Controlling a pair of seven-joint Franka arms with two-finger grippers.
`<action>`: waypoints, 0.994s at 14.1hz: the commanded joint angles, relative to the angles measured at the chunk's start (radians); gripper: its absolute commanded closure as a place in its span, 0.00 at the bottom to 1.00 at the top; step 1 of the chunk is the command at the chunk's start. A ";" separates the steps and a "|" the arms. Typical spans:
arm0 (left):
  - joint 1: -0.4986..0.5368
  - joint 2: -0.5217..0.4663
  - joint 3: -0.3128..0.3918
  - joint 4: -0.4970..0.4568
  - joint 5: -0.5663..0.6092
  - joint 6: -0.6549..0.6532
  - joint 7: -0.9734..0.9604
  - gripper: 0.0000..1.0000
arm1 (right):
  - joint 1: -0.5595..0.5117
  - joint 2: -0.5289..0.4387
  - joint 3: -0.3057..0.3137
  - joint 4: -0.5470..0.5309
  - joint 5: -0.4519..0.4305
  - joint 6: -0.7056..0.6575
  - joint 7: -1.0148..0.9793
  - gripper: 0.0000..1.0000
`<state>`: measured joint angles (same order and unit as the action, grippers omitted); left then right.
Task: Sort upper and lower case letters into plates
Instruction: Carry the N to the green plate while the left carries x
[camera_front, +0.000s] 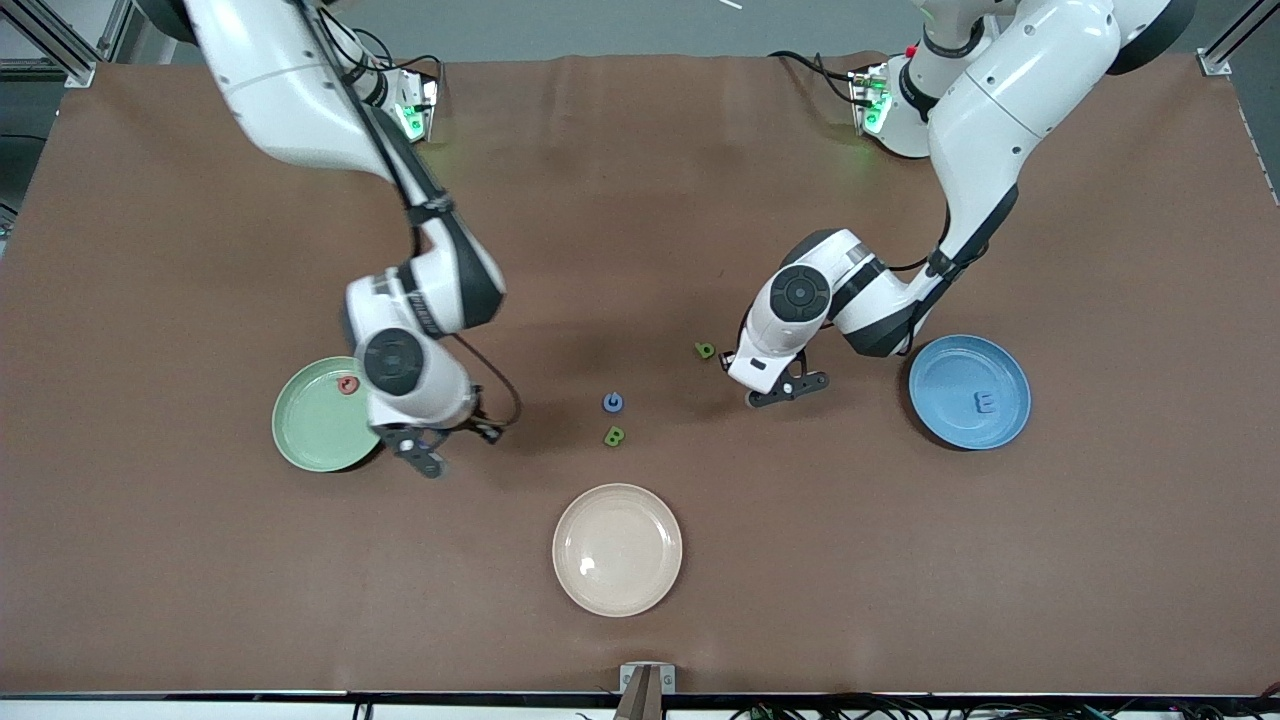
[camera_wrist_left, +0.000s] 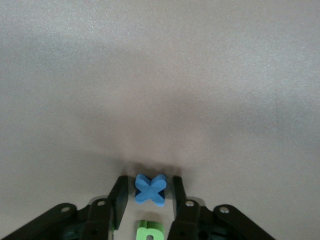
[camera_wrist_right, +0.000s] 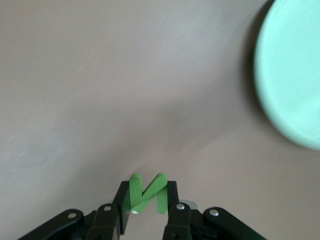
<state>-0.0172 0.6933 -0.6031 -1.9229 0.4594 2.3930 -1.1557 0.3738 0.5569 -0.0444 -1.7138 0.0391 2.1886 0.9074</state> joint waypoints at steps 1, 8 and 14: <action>-0.013 0.000 0.006 -0.016 0.024 -0.015 -0.045 0.75 | -0.120 -0.142 0.021 -0.186 -0.002 0.023 -0.215 0.99; 0.028 -0.109 -0.009 -0.013 0.013 -0.112 0.032 0.86 | -0.302 -0.170 0.021 -0.397 -0.002 0.246 -0.519 0.99; 0.570 -0.175 -0.384 -0.089 0.012 -0.273 0.328 0.86 | -0.257 -0.158 0.029 -0.431 0.015 0.301 -0.505 0.98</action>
<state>0.3511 0.5517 -0.8558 -1.9350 0.4653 2.1466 -0.9275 0.0979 0.4225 -0.0188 -2.1132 0.0401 2.4749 0.3926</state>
